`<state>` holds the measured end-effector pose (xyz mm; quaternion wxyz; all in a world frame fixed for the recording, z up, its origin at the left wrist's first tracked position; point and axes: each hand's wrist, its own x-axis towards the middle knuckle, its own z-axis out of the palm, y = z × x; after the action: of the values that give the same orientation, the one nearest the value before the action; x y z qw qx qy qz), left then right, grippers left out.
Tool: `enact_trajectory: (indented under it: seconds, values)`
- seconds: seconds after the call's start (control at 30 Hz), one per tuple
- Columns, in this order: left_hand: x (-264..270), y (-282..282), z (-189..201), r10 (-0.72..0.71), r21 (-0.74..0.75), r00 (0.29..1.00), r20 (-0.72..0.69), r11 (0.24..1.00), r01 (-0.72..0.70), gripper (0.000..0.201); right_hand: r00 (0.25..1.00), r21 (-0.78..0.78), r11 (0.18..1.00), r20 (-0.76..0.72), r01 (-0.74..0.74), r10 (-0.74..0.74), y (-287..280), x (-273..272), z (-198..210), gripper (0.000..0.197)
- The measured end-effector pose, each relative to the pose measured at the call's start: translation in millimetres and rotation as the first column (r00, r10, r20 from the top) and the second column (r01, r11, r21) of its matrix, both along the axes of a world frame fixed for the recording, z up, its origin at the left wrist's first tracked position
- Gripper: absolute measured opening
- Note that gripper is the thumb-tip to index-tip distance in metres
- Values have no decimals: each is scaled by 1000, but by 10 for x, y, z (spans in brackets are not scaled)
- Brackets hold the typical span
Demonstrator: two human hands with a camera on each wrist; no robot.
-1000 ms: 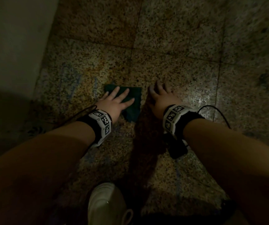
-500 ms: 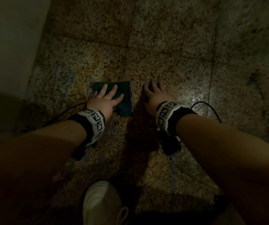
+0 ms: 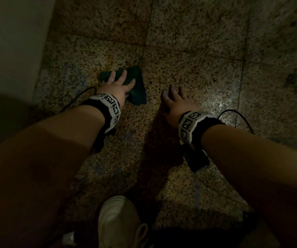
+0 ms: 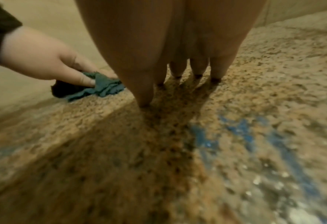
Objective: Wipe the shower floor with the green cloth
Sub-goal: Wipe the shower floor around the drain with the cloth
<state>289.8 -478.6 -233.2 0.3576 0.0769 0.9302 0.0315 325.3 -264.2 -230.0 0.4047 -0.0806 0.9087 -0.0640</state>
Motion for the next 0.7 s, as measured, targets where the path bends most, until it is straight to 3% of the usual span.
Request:
enact_trajectory:
  seconds: [0.2,0.37,0.6,0.7]
  values:
    - [137,22,57,-62,-70,998,-1,996,62,54,999,2,999,1,40,-40,-55,-56,81,66]
    - [494,-100,1,-146,-187,985,96,969,162,65,997,-11,1000,-79,5,-6,-143,-134,127,62]
    - [395,-199,33,-123,-132,989,77,982,132,63,1000,-5,1000,-24,-17,16,-204,-11,-47,77]
    - [189,-244,22,-39,-96,999,11,995,40,67,1000,-2,1000,-2,-16,16,-213,-42,-17,79]
